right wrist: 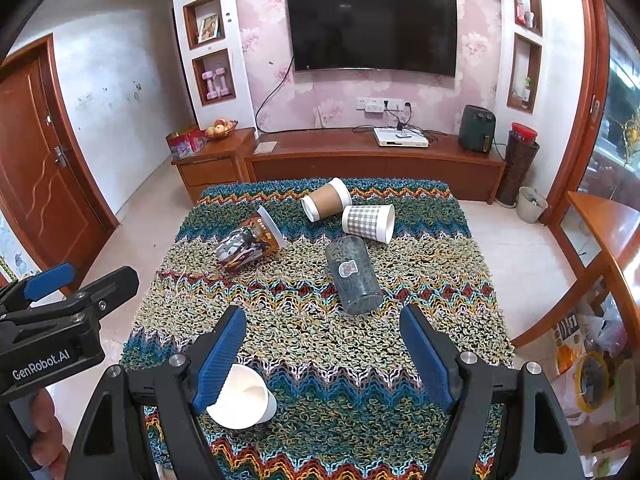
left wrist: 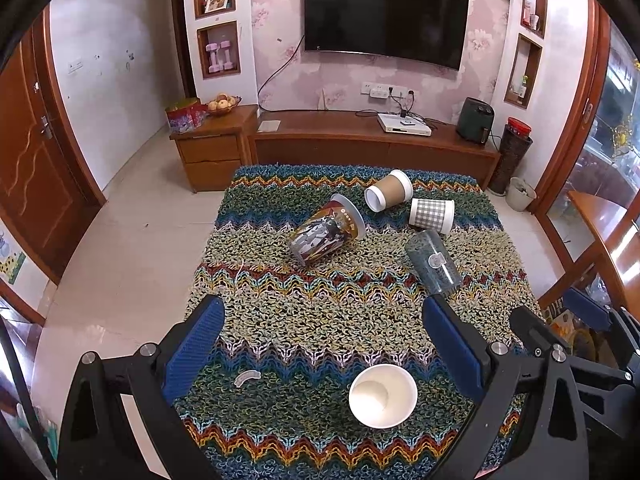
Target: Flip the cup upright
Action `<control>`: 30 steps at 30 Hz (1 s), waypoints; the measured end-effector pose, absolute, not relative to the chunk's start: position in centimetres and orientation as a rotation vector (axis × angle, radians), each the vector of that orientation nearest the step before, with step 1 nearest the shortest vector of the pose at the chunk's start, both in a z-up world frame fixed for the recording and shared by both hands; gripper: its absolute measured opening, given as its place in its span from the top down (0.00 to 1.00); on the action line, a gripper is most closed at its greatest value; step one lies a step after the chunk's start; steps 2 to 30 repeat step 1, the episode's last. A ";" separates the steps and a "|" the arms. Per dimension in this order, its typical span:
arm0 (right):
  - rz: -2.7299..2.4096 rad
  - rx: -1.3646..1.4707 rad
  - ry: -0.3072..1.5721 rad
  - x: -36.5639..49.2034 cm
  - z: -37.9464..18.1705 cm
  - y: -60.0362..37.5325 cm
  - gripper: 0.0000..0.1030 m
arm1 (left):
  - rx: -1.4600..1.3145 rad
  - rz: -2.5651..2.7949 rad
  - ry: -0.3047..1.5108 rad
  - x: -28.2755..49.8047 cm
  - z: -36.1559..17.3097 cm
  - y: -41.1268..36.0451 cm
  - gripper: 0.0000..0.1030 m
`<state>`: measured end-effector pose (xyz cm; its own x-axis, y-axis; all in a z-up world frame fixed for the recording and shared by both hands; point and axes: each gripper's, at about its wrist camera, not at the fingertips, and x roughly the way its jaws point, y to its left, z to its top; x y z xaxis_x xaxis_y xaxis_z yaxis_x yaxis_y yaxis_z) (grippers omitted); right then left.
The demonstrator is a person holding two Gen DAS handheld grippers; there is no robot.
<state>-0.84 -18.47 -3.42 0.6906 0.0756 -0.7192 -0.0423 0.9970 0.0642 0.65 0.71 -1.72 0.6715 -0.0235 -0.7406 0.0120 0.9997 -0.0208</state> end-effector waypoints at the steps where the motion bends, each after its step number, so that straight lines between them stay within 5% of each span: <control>1: 0.066 0.044 0.806 -0.8 -3.4 -18.4 0.22 | -0.012 -0.018 0.834 0.6 -1.7 0.7 0.03; 30: 0.066 0.044 0.806 -0.8 -3.4 -18.4 0.22 | -0.012 -0.018 0.834 0.6 -1.7 0.7 0.03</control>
